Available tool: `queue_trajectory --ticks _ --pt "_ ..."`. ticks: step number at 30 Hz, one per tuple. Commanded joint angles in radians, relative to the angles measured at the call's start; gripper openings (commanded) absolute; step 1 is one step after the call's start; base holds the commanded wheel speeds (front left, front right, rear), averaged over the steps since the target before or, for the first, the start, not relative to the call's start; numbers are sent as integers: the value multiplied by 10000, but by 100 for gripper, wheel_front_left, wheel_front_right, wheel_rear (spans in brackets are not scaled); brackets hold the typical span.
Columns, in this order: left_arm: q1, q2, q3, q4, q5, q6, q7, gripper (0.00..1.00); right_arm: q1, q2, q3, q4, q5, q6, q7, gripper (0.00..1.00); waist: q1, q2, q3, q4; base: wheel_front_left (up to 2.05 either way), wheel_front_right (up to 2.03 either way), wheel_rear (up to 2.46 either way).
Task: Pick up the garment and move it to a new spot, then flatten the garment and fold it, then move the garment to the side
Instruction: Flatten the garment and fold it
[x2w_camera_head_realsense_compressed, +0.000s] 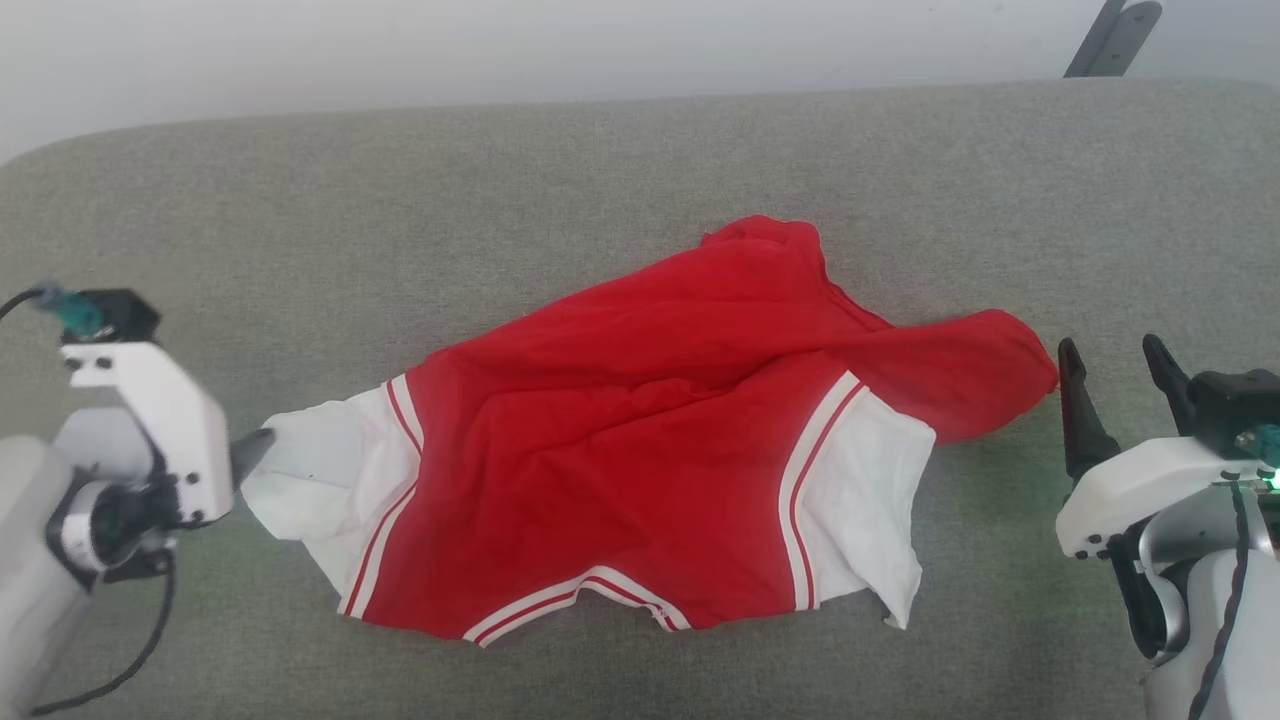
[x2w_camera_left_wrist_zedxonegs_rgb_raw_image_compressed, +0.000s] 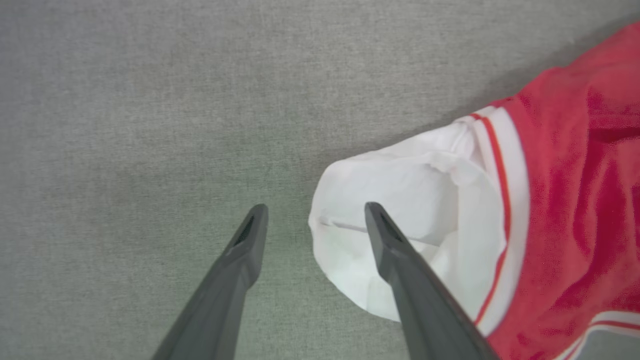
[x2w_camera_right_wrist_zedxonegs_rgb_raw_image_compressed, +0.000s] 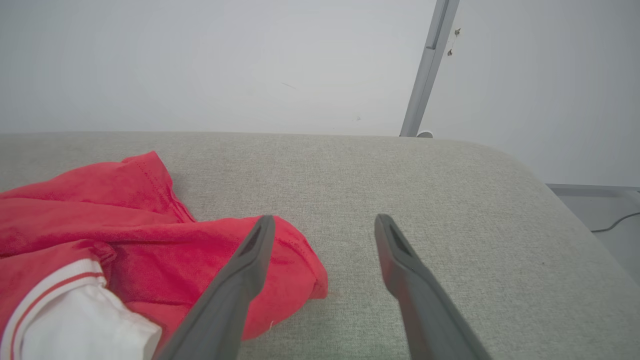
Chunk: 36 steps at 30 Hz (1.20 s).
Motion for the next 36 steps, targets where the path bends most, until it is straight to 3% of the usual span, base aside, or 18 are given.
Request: queue_trajectory --ticks 1,9,15,30,36 --pt "-129 0 -29 -159 13 129 131 100 -6 -9 37 -54 -12 1 11 100 0 0 -9 0 0 0 0" --pt "-320 -52 -716 -1721 337 1170 1678 100 22 10 58 6 -2 1 45 100 0 0 -80 -41 0 0 0" --pt "-247 -161 -918 -1966 492 1544 1981 100 -11 24 148 35 33 1 24 100 0 0 -46 -212 0 0 0" --pt "-410 -329 -633 -1947 89 1732 1990 100 67 9 68 34 -17 1 48 100 0 0 52 -421 0 0 0" --pt "-438 -221 -1078 -1796 608 1577 2146 100 16 51 102 31 -18 1 20 100 0 0 117 -424 0 0 0"
